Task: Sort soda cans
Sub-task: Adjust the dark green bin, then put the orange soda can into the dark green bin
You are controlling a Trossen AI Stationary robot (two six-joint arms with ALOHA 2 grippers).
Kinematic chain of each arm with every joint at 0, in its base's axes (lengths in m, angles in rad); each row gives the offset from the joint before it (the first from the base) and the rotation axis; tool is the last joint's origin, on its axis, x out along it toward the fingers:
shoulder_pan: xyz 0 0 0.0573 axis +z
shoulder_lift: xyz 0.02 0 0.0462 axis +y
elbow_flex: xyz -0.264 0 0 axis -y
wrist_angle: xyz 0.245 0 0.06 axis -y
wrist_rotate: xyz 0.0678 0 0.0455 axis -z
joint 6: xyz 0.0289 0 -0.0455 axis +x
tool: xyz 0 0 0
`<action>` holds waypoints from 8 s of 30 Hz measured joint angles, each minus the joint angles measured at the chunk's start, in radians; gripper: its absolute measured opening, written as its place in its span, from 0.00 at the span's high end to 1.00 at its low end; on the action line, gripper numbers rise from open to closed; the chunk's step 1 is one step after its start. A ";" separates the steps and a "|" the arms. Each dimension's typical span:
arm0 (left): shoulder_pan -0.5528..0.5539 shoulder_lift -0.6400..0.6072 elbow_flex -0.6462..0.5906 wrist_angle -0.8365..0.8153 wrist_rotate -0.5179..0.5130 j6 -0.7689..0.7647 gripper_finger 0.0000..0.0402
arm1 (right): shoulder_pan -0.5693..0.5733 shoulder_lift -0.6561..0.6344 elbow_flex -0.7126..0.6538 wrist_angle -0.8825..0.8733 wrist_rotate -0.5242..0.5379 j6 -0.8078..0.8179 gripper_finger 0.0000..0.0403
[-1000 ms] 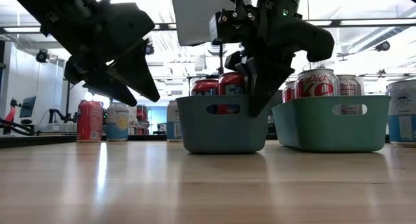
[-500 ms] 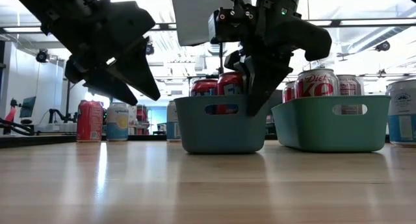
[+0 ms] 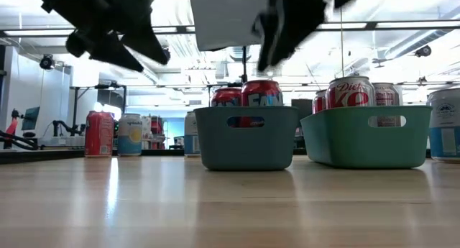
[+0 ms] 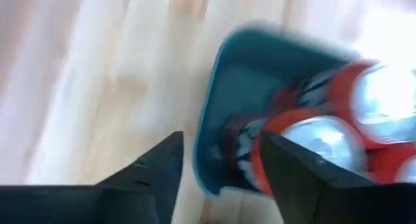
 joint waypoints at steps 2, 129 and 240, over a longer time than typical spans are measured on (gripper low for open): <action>0.003 -0.031 -0.016 -0.091 -0.106 -0.100 0.20 | 0.003 -0.059 0.011 0.012 0.024 -0.012 0.47; 1.545 0.293 0.517 -0.685 0.796 0.965 0.16 | 0.074 -0.311 -0.248 0.141 0.071 0.143 0.36; 1.273 0.254 0.420 -0.469 1.030 0.960 0.13 | 0.092 -0.311 -0.267 0.101 0.064 0.221 0.42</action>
